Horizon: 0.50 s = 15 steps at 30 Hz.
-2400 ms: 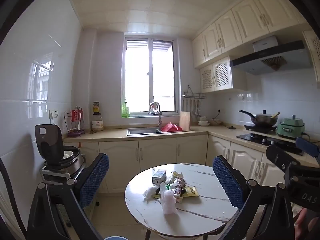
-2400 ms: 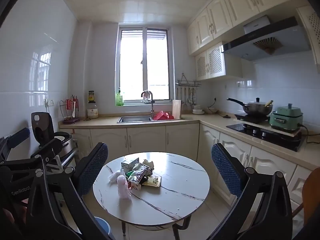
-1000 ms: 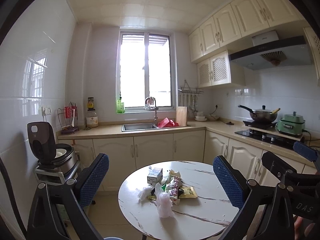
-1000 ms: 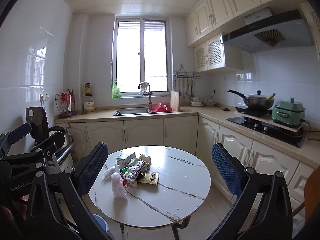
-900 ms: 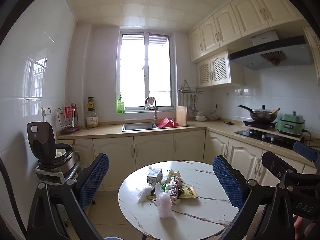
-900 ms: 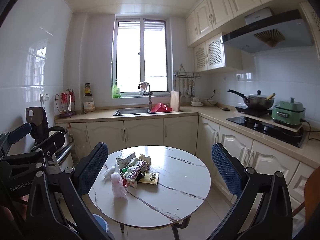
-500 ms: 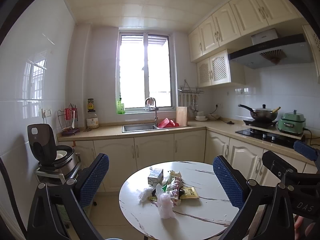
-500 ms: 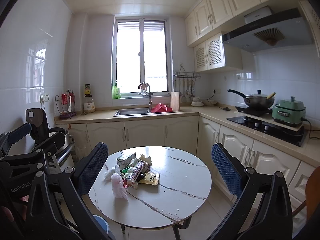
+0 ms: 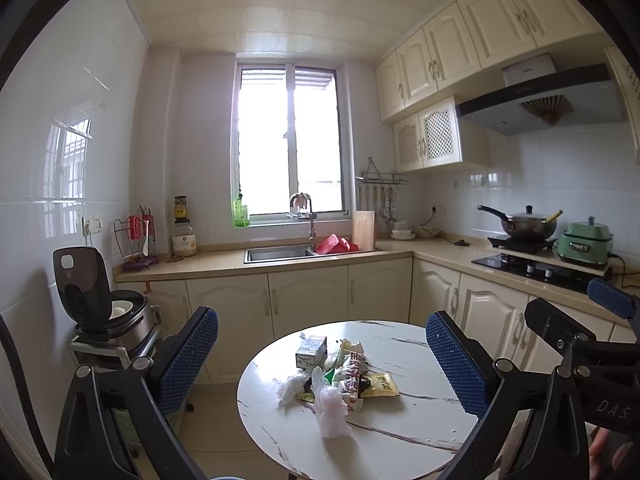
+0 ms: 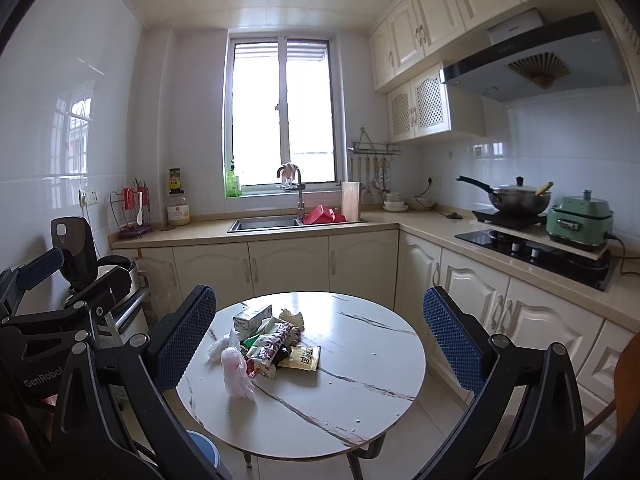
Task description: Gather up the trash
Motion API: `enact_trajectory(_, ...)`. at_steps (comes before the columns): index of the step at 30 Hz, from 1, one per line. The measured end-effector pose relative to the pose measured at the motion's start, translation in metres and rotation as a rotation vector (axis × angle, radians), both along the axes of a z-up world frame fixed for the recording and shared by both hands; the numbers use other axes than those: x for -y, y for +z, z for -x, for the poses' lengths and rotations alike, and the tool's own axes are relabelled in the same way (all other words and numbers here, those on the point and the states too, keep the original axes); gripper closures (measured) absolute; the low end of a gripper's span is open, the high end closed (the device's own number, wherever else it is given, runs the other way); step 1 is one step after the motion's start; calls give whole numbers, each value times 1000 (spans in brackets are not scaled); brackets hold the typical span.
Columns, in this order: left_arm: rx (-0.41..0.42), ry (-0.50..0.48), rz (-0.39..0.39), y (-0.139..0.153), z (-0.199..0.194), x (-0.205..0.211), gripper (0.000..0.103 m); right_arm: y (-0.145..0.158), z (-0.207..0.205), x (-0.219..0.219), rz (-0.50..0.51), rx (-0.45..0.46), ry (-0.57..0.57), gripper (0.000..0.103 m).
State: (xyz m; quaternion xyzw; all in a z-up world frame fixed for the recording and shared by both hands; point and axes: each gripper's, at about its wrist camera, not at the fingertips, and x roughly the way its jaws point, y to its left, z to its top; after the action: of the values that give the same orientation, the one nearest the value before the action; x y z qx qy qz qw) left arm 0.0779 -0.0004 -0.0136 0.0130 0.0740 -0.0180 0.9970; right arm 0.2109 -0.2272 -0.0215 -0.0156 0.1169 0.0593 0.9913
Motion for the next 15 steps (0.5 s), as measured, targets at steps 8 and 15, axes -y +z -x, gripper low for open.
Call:
enact_trajectory(8,-49,6,-34,-16,-38,-9,1,-21,-26,4,-14,-49,-6,0)
enact_trajectory(15,-101,26,-7,-49,-92,-40,1,-60,-70,15,-25,-136,-18,0)
